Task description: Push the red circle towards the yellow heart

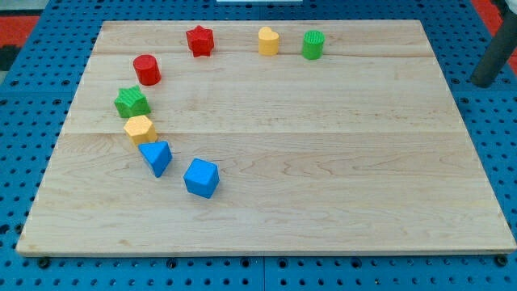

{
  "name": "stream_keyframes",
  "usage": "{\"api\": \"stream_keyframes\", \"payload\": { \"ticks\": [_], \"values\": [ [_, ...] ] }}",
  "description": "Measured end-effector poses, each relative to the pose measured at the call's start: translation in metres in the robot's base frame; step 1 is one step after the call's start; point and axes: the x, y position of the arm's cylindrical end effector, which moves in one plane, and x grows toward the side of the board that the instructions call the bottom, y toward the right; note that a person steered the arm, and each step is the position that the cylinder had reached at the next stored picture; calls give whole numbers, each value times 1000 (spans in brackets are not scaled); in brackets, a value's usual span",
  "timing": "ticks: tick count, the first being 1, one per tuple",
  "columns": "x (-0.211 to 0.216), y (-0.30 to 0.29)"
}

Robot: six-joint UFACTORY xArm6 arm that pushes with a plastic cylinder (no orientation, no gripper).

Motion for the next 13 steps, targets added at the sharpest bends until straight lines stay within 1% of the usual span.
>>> {"api": "stream_keyframes", "payload": {
  "ticks": [4, 5, 6, 8, 10, 11, 12, 13],
  "values": [
    [0, -3],
    [9, -94],
    [29, -212],
    [4, -367],
    [7, -540],
    [2, -583],
    [-20, -572],
    [-33, -510]
  ]
}}
